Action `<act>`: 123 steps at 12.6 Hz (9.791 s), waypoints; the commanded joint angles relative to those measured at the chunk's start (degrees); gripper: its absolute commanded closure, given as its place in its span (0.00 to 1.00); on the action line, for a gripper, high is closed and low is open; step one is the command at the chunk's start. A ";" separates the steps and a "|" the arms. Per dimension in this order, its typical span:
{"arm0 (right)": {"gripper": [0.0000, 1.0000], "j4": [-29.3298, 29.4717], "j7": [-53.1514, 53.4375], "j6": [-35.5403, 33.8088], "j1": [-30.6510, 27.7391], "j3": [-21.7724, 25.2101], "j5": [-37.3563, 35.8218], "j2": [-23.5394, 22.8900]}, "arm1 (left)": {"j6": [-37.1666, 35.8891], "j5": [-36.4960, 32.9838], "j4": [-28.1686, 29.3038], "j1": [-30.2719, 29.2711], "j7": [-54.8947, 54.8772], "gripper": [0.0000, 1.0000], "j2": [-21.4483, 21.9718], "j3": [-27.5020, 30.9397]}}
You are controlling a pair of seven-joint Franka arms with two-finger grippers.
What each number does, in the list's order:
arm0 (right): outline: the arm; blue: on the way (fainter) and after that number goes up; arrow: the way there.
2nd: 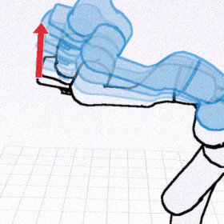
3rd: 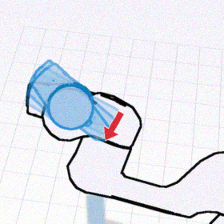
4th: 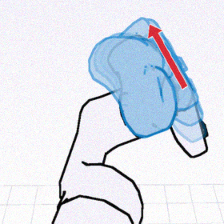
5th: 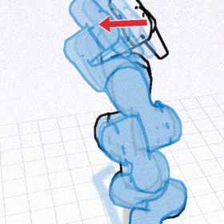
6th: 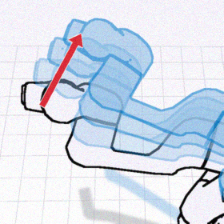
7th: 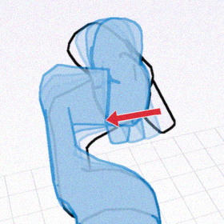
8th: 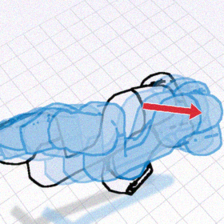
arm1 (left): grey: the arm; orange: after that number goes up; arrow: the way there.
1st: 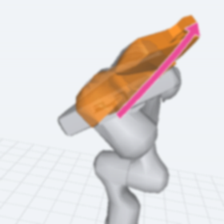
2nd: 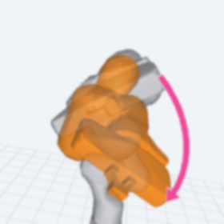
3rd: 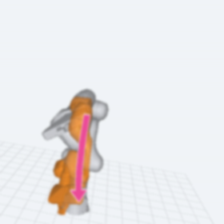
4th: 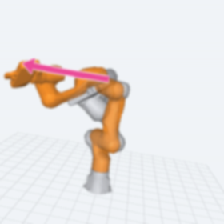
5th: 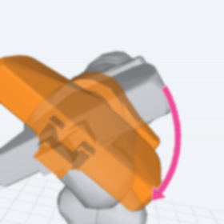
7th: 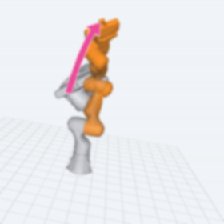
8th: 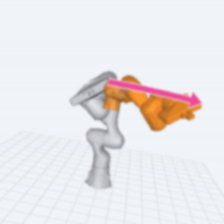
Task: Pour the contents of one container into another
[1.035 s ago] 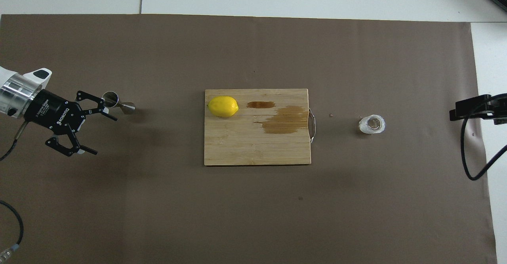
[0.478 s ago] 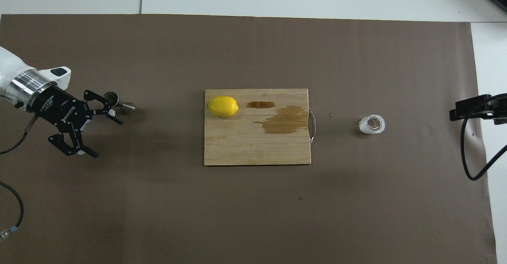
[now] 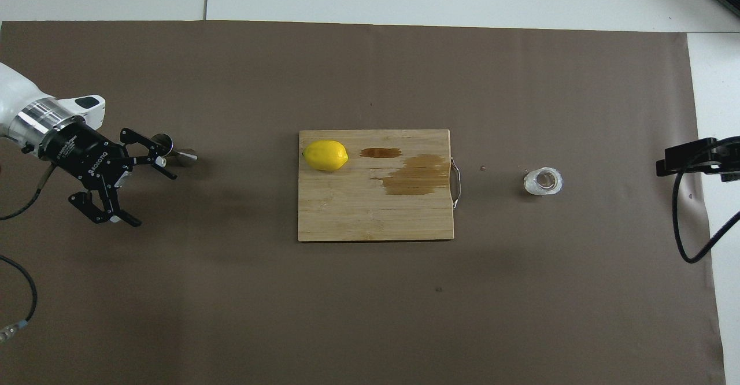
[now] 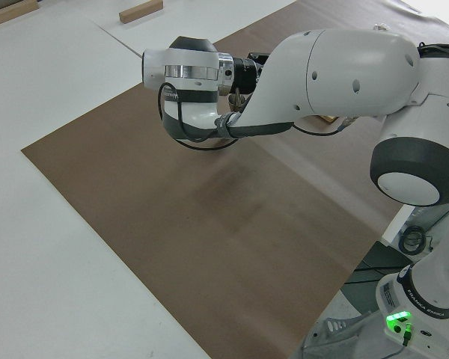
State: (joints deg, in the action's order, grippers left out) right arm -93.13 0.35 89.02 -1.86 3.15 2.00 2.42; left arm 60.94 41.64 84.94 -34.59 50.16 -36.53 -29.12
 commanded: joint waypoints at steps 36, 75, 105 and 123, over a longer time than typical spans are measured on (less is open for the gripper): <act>0.00 0.58 0.53 -1.13 -0.25 -0.07 0.90 0.04 | 19.39 -5.25 -8.12 -5.22 8.55 0.00 -15.77 -4.72; 0.00 0.58 0.53 -1.13 -0.25 -0.07 0.90 0.04 | 22.12 -4.90 -6.98 -6.80 8.20 0.43 -16.12 -6.83; 0.00 0.58 0.53 -1.04 -0.16 -0.07 0.90 0.04 | 35.98 13.64 -0.65 14.01 11.28 1.00 -4.26 -9.90; 0.00 0.67 0.53 -1.04 -0.25 -0.16 0.90 0.04 | 60.87 31.04 12.70 30.55 9.70 1.00 -1.45 -10.26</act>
State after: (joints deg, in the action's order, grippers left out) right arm -93.11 0.34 89.02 -1.86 3.14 2.00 2.42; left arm 120.37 69.22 93.64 -4.35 60.47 -41.72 -40.35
